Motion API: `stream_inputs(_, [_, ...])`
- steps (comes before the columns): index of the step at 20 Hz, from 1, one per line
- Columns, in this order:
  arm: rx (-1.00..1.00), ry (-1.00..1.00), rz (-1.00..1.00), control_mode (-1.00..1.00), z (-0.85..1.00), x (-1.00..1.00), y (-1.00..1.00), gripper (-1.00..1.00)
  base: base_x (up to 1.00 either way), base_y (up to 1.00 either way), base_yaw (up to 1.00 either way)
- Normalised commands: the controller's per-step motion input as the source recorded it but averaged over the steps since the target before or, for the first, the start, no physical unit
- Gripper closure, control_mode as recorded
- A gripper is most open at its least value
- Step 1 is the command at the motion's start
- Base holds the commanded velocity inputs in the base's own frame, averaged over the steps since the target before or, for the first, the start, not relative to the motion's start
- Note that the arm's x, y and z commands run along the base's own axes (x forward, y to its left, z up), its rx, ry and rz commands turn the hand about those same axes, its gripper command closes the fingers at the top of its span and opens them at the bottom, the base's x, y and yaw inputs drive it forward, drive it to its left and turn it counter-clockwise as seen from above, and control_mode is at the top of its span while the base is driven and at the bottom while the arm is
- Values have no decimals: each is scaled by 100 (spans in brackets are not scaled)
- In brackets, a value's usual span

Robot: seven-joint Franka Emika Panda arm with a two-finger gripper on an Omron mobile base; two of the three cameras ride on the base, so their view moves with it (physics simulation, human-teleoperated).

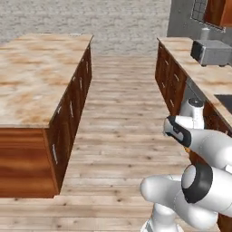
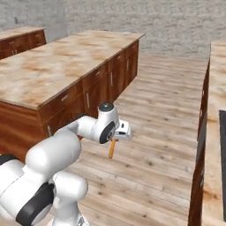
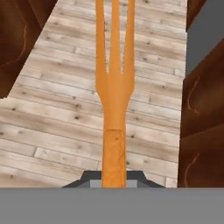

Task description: Take the fork and place it on the left side of the plate. Then take the spoon and place it on the right side of the plate. Make sure they're directly next to the plate.

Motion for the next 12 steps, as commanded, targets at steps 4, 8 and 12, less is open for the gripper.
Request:
stream_inputs(4, [0,0,0,100,0,0,0,100,32,6,66])
stream_inputs(8, [0,0,0,100,0,0,0,100,25,2,72])
stream_inputs(12, [0,0,0,100,0,0,0,100,47,1,57])
